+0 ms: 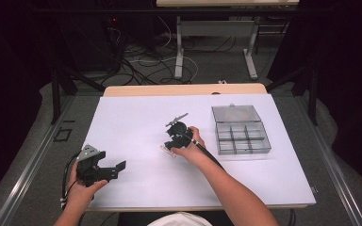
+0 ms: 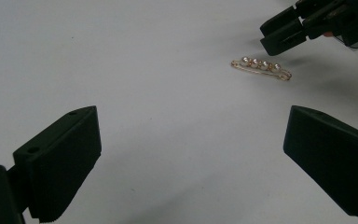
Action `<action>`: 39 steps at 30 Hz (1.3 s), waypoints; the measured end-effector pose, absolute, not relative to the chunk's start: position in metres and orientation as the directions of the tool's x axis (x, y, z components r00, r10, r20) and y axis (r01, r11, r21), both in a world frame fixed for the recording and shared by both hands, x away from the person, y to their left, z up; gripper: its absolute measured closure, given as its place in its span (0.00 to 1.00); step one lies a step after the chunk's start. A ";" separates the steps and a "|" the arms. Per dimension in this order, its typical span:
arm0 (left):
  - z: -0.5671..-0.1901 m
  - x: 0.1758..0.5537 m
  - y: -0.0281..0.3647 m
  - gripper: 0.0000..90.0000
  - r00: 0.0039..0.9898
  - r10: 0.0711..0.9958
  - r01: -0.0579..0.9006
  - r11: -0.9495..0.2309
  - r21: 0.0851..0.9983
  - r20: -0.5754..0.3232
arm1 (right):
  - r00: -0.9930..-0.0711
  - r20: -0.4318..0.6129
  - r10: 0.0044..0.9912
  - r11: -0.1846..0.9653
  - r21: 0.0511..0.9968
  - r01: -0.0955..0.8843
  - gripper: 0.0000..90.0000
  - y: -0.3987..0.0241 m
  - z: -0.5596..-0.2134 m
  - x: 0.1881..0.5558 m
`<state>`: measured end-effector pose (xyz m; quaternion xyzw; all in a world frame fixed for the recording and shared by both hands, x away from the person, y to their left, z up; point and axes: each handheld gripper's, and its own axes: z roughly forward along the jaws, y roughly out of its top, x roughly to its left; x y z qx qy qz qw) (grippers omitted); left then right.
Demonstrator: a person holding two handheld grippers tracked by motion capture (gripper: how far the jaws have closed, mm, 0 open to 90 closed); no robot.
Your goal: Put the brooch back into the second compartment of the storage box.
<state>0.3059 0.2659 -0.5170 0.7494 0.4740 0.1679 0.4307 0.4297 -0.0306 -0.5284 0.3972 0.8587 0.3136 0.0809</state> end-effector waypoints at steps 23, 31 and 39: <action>-0.517 0.307 0.268 0.07 0.487 0.859 0.582 -0.181 0.793 -0.161 | -0.669 0.194 0.718 0.476 0.564 0.675 0.81 -0.026 -0.541 0.433; -0.517 0.307 0.268 0.07 0.487 0.859 0.581 -0.182 0.793 -0.160 | -0.673 0.181 0.717 0.511 0.519 0.685 0.85 -0.024 -0.542 0.433; -0.518 0.307 0.267 0.07 0.486 0.860 0.573 -0.178 0.800 -0.157 | -0.687 0.166 0.707 0.530 0.519 0.671 0.89 -0.025 -0.542 0.433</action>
